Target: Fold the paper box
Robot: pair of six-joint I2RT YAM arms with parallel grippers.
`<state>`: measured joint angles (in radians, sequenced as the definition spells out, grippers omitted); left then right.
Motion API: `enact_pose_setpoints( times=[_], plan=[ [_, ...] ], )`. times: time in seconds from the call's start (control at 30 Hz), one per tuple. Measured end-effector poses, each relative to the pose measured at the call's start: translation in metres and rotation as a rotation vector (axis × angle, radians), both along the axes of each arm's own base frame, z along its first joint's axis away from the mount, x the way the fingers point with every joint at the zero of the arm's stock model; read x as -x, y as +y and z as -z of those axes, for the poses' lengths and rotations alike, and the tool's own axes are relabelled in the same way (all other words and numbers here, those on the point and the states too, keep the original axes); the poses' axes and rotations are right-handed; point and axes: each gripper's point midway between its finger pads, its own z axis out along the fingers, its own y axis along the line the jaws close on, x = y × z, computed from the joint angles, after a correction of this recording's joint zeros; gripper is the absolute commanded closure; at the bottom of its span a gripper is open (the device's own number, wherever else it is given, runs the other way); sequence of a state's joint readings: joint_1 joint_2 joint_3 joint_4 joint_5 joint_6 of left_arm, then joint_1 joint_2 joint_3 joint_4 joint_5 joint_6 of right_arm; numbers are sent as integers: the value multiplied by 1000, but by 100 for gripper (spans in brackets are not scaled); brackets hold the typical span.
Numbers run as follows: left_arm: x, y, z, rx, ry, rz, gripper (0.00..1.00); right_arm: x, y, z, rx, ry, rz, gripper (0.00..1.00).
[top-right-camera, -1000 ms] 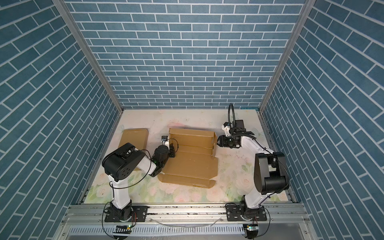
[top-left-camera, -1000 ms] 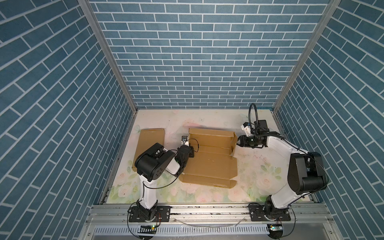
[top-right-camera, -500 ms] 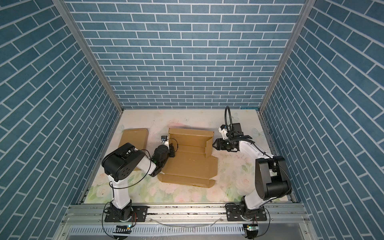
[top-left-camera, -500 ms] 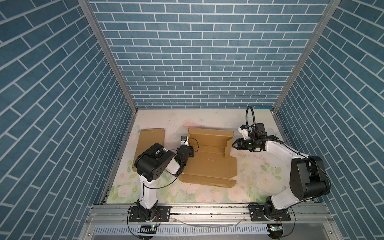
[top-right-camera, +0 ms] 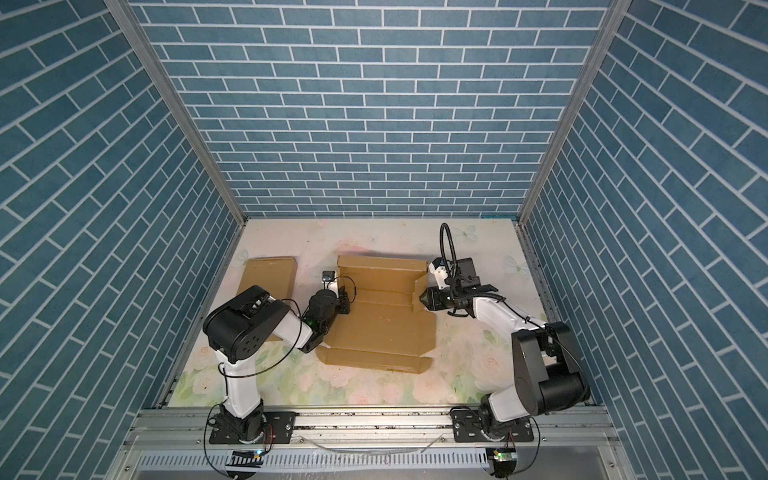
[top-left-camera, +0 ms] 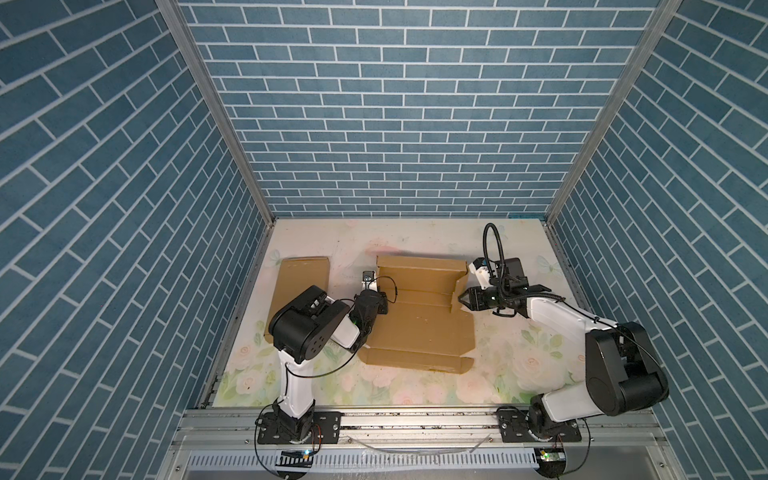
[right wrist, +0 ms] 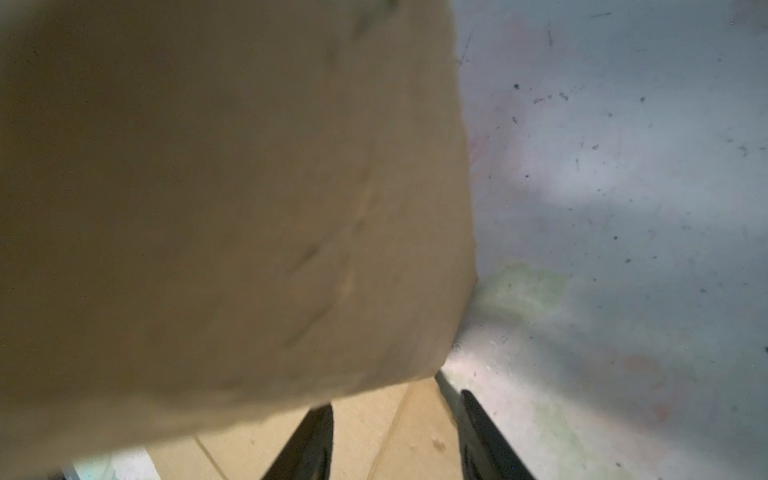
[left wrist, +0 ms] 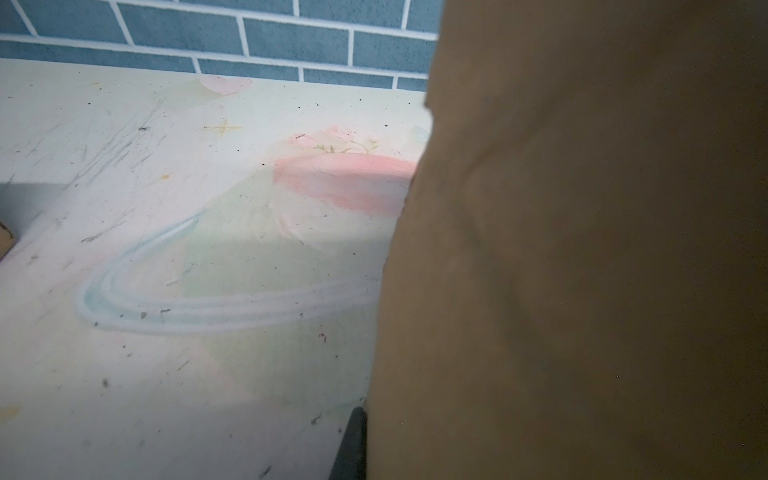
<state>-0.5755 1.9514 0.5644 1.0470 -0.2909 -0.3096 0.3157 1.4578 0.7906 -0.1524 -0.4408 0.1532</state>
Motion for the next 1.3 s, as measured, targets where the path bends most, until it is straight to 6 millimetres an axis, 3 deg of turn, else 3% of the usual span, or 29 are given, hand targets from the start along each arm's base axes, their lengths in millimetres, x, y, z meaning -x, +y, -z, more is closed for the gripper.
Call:
enact_pose_setpoints(
  times=[0.13,0.3,0.47,0.63,0.8,1.0,1.3],
  plan=[
    [0,0,0,-1,1,1,91,-7,2,-3,10,-52,7,49],
    [0,-2,0,-2,11,7,91,-33,3,-18,2,-190,67,48],
    [1,-3,0,-4,24,16,91,-49,9,-17,11,-284,114,51],
    [2,-3,0,1,33,17,91,-64,10,-11,73,-355,189,63],
    [3,-4,-1,5,44,17,92,-73,4,-10,161,-416,307,83],
    [7,-7,-7,26,62,18,93,-82,-6,-2,296,-422,498,94],
    [16,-14,-12,30,97,26,94,-80,-13,-2,363,-369,626,96]
  ],
)
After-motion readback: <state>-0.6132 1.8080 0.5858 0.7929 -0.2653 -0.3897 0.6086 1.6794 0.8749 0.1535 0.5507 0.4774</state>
